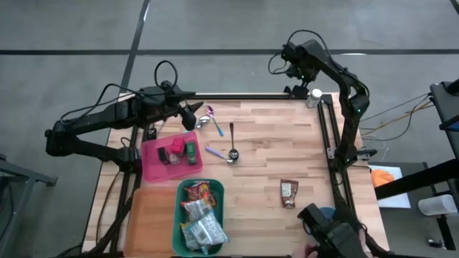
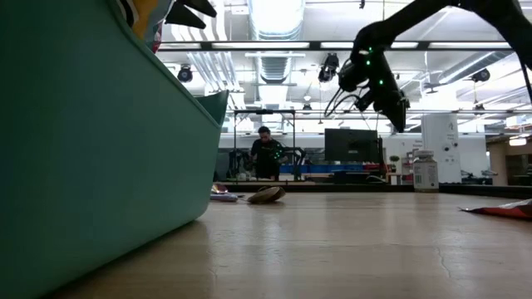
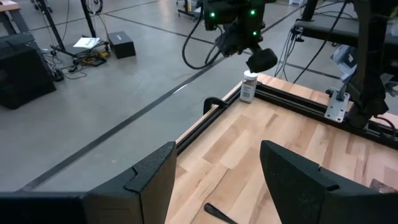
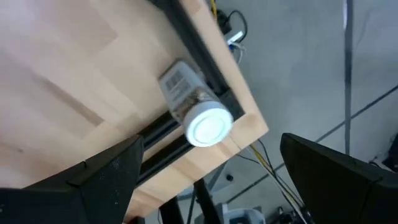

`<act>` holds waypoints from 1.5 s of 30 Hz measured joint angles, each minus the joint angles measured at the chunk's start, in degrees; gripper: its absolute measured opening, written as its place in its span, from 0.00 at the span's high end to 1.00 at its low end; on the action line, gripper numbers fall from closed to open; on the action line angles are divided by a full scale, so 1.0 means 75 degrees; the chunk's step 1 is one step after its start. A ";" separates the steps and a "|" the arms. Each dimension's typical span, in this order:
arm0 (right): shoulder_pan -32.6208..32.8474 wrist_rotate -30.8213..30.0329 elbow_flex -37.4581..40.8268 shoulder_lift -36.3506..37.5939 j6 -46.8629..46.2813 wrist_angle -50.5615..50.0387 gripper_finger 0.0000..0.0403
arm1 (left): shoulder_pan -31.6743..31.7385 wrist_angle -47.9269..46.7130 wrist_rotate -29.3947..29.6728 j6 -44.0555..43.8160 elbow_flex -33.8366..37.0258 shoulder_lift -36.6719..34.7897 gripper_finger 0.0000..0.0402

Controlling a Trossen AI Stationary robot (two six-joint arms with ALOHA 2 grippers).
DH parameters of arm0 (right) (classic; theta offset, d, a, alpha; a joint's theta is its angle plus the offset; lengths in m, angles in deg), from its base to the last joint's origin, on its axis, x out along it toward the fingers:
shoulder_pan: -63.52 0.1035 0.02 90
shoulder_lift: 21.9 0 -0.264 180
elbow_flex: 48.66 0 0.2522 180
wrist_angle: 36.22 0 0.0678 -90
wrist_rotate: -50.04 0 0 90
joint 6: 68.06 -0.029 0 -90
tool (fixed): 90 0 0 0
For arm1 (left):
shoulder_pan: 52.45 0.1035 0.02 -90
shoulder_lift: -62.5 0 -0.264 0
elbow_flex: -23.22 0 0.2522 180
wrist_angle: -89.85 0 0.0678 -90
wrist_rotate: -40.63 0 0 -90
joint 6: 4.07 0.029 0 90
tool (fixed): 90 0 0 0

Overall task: Pick & Place Food Item
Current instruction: Put the white seasoning bottle into the pink bin

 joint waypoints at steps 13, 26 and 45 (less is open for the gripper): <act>-0.0043 -0.0591 0.1449 0.0064 0.0039 0.0083 0.07 | 0.0003 -0.0066 0.0259 -0.0003 0.0000 0.0000 0.41; -0.0238 -0.1074 0.2100 -0.0017 0.0840 0.0787 0.07 | 0.0003 -0.0066 0.0260 -0.0003 0.0000 0.0000 0.41; -0.0233 -0.0959 0.2726 0.0009 0.0791 0.1345 0.07 | 0.0003 -0.0063 0.0259 -0.0006 0.0000 0.0000 0.41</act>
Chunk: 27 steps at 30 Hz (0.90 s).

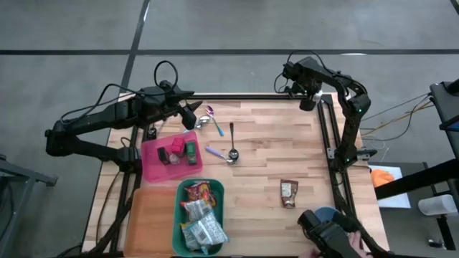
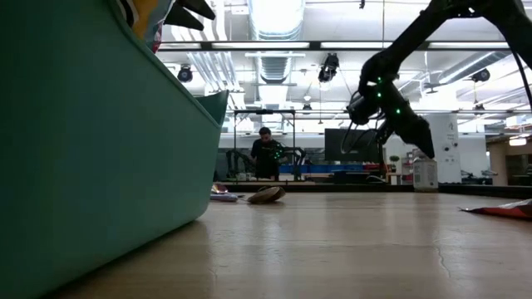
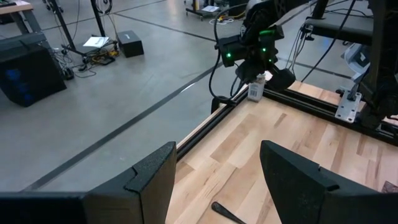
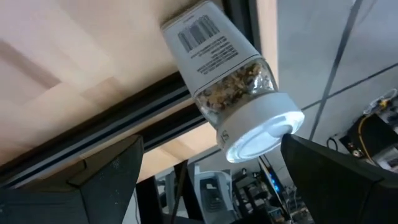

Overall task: Pick & Place Food Item
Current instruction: Put the white seasoning bottle into the pink bin

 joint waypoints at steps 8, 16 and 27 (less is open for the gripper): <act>0.0062 0.0441 -0.0114 0.0015 -0.0124 0.0134 0.07 | 0.0000 0.0001 0.0000 0.0000 0.0000 0.0000 0.41; 0.0375 0.0949 -0.0509 -0.0005 -0.0102 -0.0082 0.07 | 0.0000 -0.0003 0.0000 0.0000 0.0000 0.0000 0.41; 0.0385 0.0735 -0.0748 -0.0047 -0.0018 -0.0090 0.07 | 0.0000 -0.0009 0.0000 0.0000 0.0000 0.0000 0.41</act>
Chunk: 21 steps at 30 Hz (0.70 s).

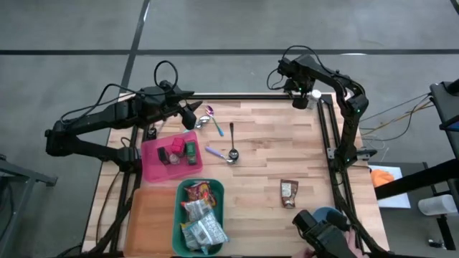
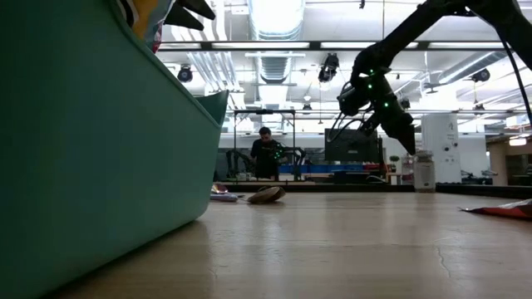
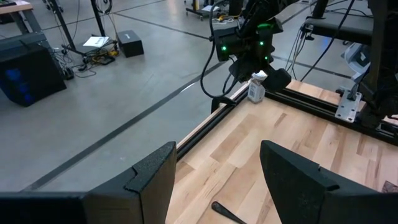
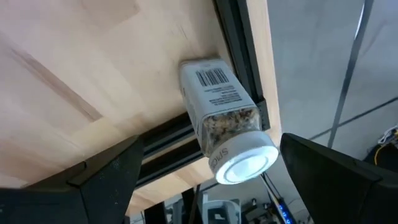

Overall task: Pick & Place Food Item
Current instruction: Put the white seasoning bottle into the pink bin

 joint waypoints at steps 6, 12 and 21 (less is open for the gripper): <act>-0.0017 -0.0324 0.0003 0.0003 0.0162 0.0025 0.07 | 0.0000 0.0000 0.0000 -0.0002 0.0000 0.0001 0.41; -0.0072 -0.0924 0.0006 0.0006 0.0428 0.0064 0.07 | 0.0000 -0.0003 0.0000 0.0000 0.0000 0.0001 0.41; -0.0291 -0.0864 0.0029 -0.0556 0.0024 0.0000 0.07 | 0.0000 -0.0003 0.0000 -0.0001 0.0000 0.0001 0.41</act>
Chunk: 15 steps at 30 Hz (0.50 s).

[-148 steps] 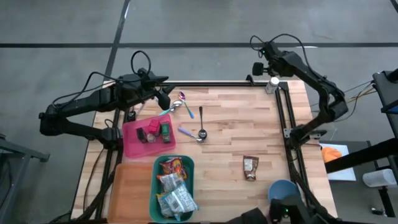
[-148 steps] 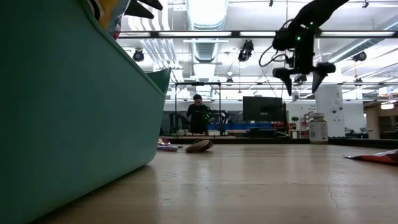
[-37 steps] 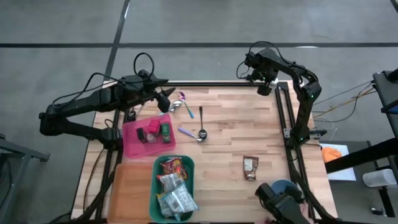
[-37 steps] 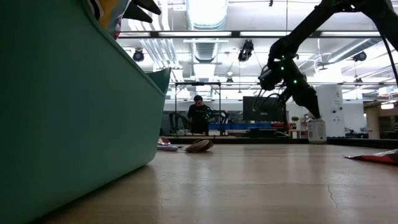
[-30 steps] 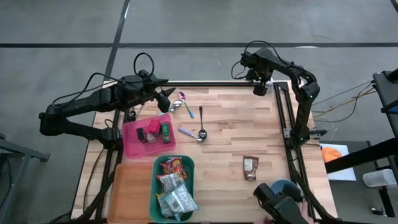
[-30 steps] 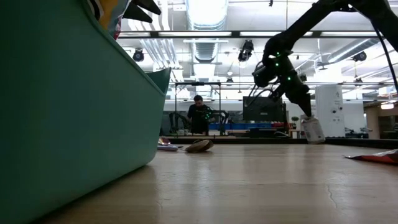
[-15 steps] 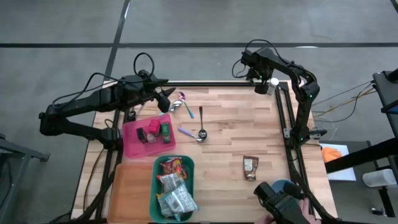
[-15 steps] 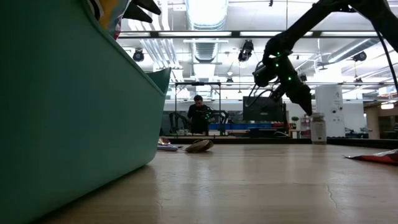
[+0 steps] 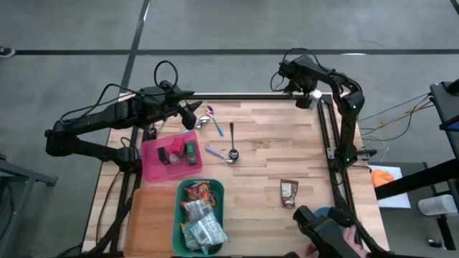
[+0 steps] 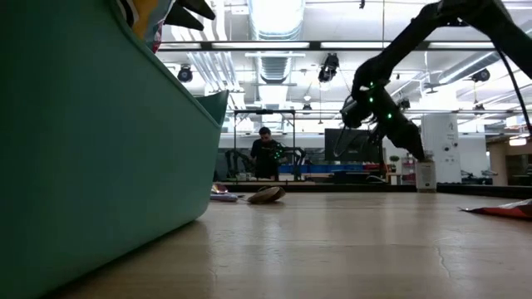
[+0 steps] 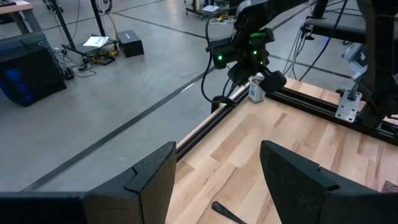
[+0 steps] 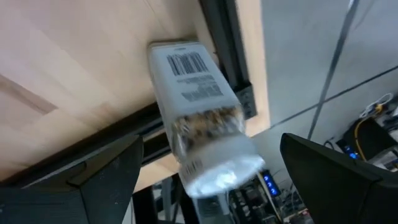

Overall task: Pick & Place Food Item
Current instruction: Put the white seasoning bottle into the pink bin

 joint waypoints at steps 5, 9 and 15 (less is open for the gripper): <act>-0.0095 0.0126 0.0006 -0.0287 -0.0103 -0.0033 0.07 | 0.0000 0.0000 0.0000 -0.0002 0.0000 -0.0001 0.41; -0.0171 0.0126 0.0006 -0.0440 -0.0123 -0.0224 0.07 | 0.0000 -0.0002 -0.0001 -0.0002 0.0000 -0.0001 0.41; -0.0257 0.0120 0.0006 -0.0487 -0.0202 -0.0360 0.07 | 0.0000 -0.0003 -0.0002 -0.0002 0.0000 -0.0001 0.41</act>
